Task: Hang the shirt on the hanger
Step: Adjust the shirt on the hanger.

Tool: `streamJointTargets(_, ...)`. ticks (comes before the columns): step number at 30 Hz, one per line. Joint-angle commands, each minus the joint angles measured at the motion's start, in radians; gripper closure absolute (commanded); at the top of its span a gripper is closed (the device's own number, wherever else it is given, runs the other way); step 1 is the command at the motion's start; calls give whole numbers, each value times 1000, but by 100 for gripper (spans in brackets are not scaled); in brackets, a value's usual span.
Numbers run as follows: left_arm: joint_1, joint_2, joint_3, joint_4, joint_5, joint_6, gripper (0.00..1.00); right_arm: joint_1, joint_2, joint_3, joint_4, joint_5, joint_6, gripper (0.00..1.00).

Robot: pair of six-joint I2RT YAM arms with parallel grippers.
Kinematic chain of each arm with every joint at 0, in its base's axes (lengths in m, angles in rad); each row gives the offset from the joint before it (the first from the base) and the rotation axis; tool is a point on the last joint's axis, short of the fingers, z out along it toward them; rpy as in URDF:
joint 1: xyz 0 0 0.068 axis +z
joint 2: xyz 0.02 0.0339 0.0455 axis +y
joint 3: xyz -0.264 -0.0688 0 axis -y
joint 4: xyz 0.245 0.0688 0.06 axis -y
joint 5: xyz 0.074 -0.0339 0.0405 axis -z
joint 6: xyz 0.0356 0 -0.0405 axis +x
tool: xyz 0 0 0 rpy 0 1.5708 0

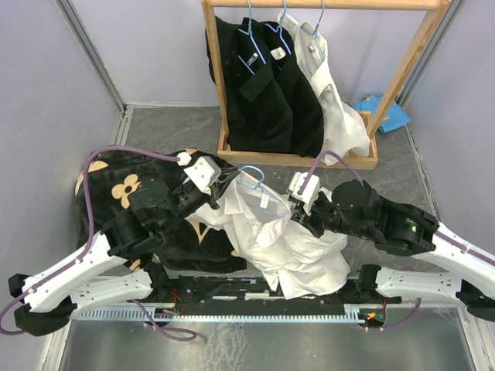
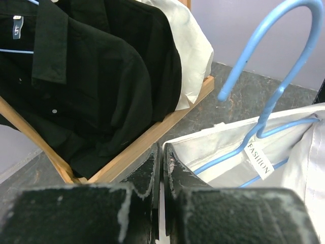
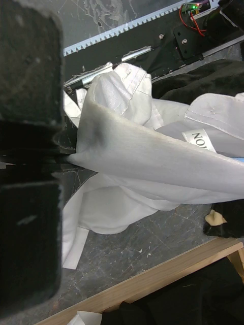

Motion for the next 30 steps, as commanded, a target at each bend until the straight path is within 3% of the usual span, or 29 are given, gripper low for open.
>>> streamJointTargets(1,17,-28,51,17,-40,24,91,2,-35,-1,-2,36,12,100)
streamJointTargets(7,18,-128,43,-19,177,126,50,1,-71,27,-40,104,16,100)
streamJointTargets(11,17,-173,60,-135,310,218,36,2,-106,55,-78,68,-7,100)
streamJointTargets(21,18,-162,108,-323,281,344,21,1,-181,154,-163,-18,-29,100)
streamJointTargets(30,18,-166,70,-332,155,400,13,1,-237,331,-254,-18,-3,100)
